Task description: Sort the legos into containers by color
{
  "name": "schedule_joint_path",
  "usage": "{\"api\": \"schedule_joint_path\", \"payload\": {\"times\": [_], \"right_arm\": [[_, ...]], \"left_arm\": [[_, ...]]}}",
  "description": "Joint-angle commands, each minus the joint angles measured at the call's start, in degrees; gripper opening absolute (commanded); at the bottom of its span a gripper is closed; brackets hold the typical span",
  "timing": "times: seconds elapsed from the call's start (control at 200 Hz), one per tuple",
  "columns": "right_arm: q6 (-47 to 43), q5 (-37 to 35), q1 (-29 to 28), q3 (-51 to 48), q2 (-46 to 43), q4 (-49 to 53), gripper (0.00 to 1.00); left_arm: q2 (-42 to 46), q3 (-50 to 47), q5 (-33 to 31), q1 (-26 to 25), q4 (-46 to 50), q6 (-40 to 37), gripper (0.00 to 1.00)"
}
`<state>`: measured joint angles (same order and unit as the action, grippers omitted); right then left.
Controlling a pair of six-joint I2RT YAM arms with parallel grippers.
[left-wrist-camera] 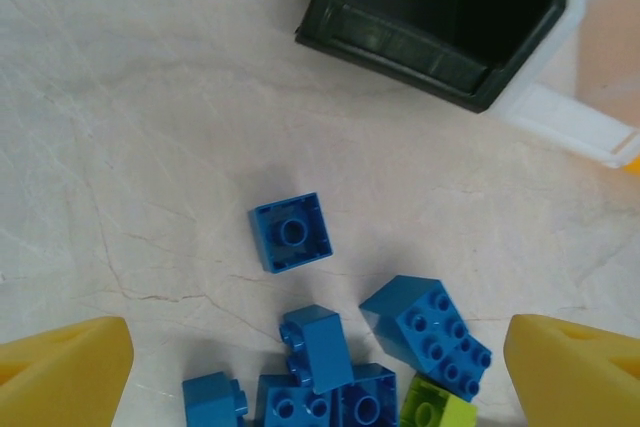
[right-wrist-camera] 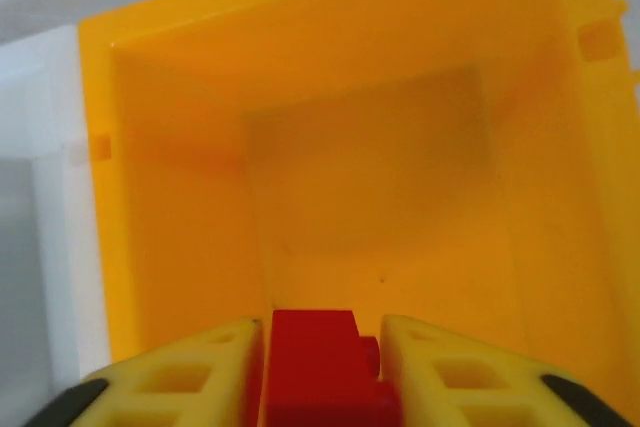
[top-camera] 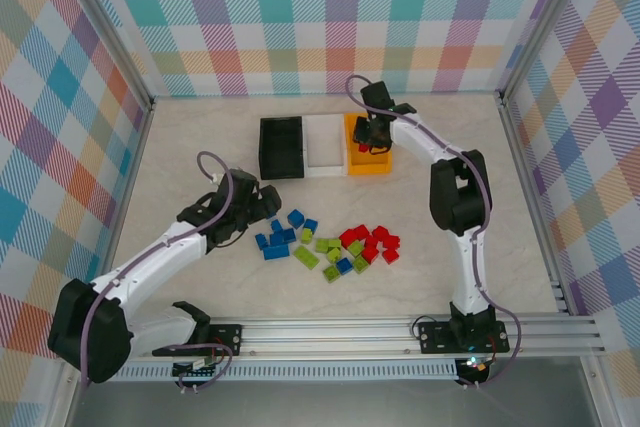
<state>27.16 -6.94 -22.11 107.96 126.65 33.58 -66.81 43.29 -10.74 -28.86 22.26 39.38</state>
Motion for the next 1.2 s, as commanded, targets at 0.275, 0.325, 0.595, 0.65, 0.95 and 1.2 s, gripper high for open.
{"api": "schedule_joint_path", "payload": {"times": [0.275,0.325,0.595,0.65,0.95,1.2], "right_arm": [[-0.3,3.7,-0.2,-7.0,-12.2,-4.5,0.58],[0.0,3.9,-0.4,-10.5,-14.6,-5.7,0.58],[1.5,4.7,-0.6,-25.9,-22.9,-12.0,0.57],[1.6,4.9,-0.6,-27.4,-23.6,-12.4,0.57],[2.0,5.0,-0.5,-31.7,-26.1,-14.2,0.56],[1.8,4.9,-0.4,-32.6,-26.9,-14.4,0.55]], "left_arm": [[-4.2,5.8,-3.6,-0.8,14.3,1.4,0.86],[-4.7,5.6,-3.4,-0.8,15.8,1.6,0.83],[-8.3,-0.4,3.2,-3.1,7.8,2.6,0.70],[-9.3,-0.5,2.7,-4.0,7.2,2.5,0.65],[-11.6,-1.9,-1.9,-4.5,9.6,4.4,0.52],[-16.1,-2.6,-2.5,-4.5,6.7,4.1,0.38]]}}
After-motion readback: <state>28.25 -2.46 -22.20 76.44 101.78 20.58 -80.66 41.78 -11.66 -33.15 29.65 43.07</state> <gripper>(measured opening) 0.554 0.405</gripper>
